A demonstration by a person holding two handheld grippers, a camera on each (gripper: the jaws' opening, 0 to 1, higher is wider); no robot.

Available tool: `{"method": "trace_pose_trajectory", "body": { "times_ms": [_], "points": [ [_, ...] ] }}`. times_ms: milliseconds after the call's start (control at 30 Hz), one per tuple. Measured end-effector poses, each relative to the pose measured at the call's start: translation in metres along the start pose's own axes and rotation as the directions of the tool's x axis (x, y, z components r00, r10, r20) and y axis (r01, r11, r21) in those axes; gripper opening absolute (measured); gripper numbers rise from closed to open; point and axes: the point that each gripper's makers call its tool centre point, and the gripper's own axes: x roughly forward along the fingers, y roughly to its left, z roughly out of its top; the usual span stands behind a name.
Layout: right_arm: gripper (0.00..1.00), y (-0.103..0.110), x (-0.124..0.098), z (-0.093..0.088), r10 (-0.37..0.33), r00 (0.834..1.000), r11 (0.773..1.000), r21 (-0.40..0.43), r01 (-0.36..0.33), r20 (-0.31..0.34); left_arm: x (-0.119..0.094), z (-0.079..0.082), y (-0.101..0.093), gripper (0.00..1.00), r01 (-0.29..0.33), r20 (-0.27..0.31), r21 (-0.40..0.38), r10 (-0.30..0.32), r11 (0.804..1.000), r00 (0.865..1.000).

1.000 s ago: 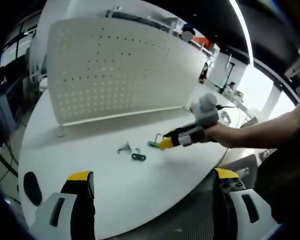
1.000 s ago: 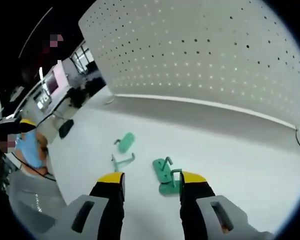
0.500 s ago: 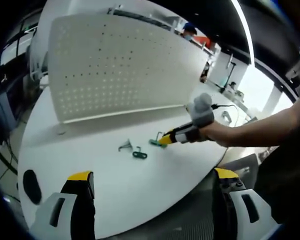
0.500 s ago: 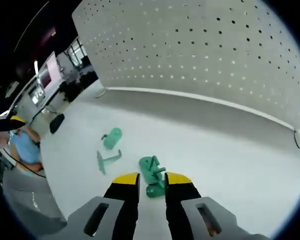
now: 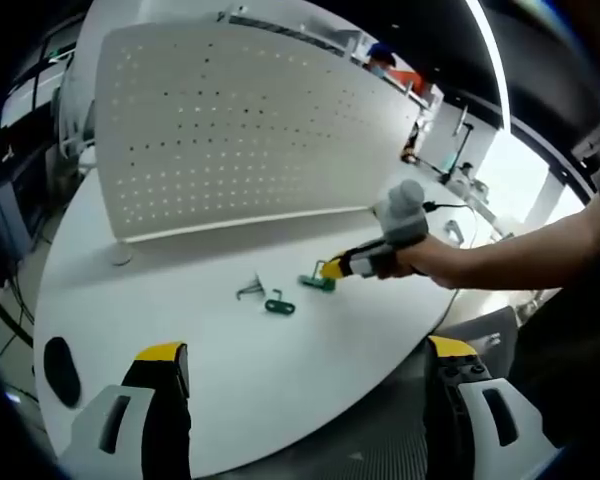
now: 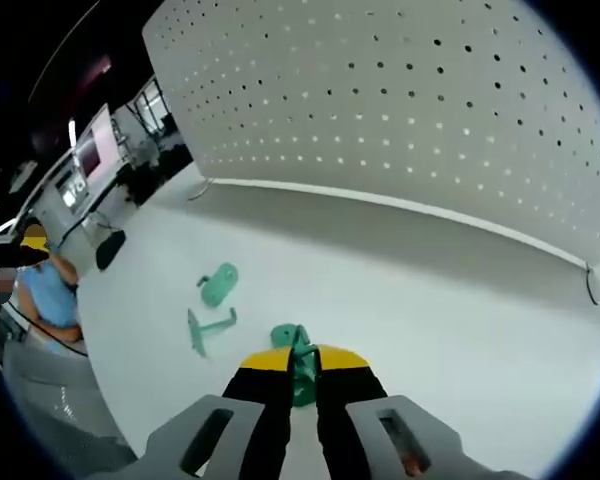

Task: Insert the hook assembly into the mounting plate slot until the hook locks in place.

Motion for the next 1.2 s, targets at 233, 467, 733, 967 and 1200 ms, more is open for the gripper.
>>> {"method": "trace_pose_trajectory", "body": {
  "times_ms": [233, 467, 733, 967, 1200],
  "points": [
    [0.02, 0.005, -0.005, -0.002, 0.017, 1.000, 1.000, -0.022, -0.017, -0.008, 0.000, 0.000, -0.001, 0.99, 0.003, 0.000, -0.002, -0.003, 1.000, 1.000],
    [0.01, 0.002, -0.008, -0.002, 0.010, 1.000, 0.999, -0.041, -0.010, -0.009, 0.000, 0.000, -0.003, 0.99, 0.009, 0.003, 0.002, -0.009, 1.000, 1.000],
    [0.00, 0.004, -0.019, -0.006, 0.012, 1.000, 0.999, -0.052, -0.012, 0.007, 0.002, 0.000, -0.006, 0.99, 0.016, -0.001, 0.006, -0.016, 1.000, 1.000],
    [0.00, 0.009, -0.044, 0.007, 0.018, 0.997, 0.994, -0.109, -0.010, 0.073, 0.003, 0.002, -0.009, 0.99, 0.021, 0.001, 0.011, -0.021, 1.000, 1.000],
    [0.00, 0.013, -0.059, 0.020, 0.027, 0.991, 0.991, -0.130, -0.010, 0.128, 0.005, 0.005, -0.014, 0.99, 0.033, 0.009, 0.024, -0.033, 0.999, 0.999]
  ]
}}
